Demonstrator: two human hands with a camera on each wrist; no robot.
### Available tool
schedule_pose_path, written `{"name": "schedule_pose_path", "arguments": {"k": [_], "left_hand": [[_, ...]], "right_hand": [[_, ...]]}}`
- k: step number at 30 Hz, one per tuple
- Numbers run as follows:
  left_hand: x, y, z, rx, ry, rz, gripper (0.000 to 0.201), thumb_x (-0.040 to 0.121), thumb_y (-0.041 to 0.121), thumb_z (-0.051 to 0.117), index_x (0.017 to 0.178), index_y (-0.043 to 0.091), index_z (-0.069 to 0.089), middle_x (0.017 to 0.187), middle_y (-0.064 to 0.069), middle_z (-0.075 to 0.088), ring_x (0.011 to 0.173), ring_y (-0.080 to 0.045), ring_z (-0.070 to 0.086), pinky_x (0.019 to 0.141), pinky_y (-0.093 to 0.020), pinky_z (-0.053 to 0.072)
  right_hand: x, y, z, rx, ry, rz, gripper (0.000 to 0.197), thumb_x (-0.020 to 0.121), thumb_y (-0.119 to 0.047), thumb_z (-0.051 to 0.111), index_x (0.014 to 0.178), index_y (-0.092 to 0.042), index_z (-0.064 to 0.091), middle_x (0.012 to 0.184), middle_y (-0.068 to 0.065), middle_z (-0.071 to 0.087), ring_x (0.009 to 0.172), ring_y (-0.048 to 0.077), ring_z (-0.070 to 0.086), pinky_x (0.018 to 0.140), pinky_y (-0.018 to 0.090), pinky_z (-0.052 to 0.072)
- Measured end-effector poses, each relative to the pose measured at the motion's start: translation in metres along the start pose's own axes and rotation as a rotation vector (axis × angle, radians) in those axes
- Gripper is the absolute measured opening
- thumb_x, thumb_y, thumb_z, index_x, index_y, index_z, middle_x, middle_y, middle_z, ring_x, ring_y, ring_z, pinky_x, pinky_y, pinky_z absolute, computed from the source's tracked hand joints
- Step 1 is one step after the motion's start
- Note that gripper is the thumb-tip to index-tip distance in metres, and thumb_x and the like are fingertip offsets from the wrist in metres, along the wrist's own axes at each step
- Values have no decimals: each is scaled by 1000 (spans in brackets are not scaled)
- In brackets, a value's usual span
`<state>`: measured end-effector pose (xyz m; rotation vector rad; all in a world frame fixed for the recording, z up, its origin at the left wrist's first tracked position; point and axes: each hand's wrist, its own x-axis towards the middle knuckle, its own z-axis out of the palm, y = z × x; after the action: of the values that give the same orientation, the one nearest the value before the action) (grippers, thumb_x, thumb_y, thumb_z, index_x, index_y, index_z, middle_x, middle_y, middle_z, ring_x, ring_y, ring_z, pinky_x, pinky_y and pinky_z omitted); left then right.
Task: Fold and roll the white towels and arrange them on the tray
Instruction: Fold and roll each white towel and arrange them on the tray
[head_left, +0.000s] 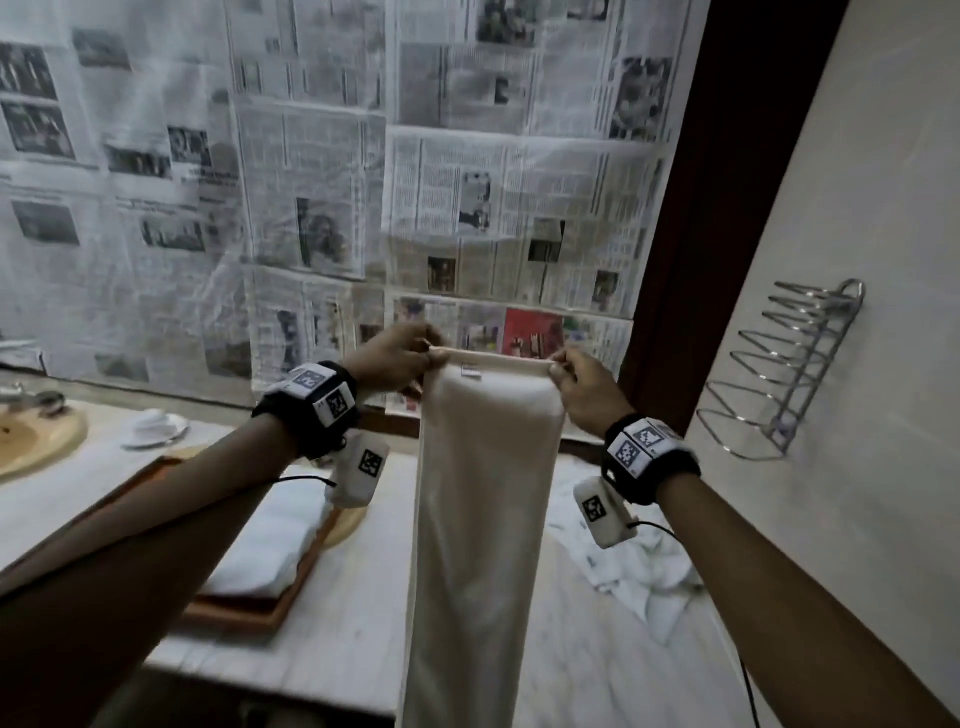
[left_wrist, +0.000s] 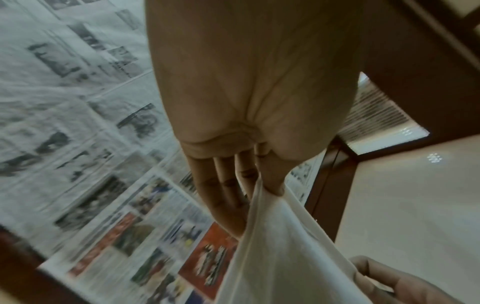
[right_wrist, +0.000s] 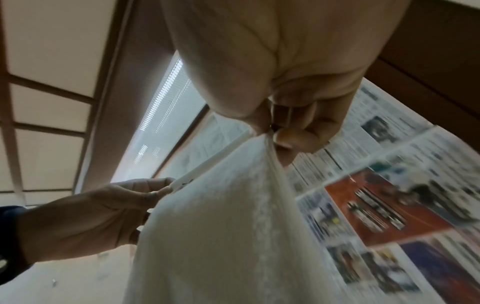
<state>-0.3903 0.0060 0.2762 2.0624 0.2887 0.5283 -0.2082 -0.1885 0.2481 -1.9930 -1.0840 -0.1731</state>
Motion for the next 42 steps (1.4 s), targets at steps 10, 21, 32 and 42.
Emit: {"name": "schedule_pose_path", "arguments": {"k": [10, 21, 32, 42], "left_hand": [[19, -169, 62, 111, -164, -258, 9, 95, 10, 63, 87, 10, 59, 71, -7, 60, 66, -20, 49, 55, -25, 40], [123, -280, 86, 3, -142, -474, 4, 97, 8, 58, 94, 5, 57, 77, -14, 64, 66, -35, 69, 68, -48, 61], [294, -360, 88, -25, -45, -448, 9, 91, -1, 64, 85, 6, 65, 90, -17, 68, 70, -23, 71, 69, -31, 61], [271, -414, 107, 307, -192, -336, 11, 86, 12, 72, 85, 23, 68, 90, 0, 69, 74, -20, 66, 69, -28, 50]], "right_hand": [[-41, 112, 112, -172, -280, 269, 7, 96, -32, 51, 92, -31, 57, 98, 0, 69, 93, 27, 62, 78, 37, 48], [36, 201, 200, -119, -329, 455, 12, 93, -28, 54, 82, -28, 58, 88, -3, 70, 80, 24, 66, 76, 36, 54], [186, 294, 259, 64, -259, 560, 15, 81, -5, 64, 80, -19, 60, 74, 6, 66, 71, 29, 68, 71, 49, 59], [141, 322, 295, 0, -303, 461, 17, 88, 0, 53, 91, -12, 64, 84, 4, 67, 79, 22, 63, 75, 32, 51]]}}
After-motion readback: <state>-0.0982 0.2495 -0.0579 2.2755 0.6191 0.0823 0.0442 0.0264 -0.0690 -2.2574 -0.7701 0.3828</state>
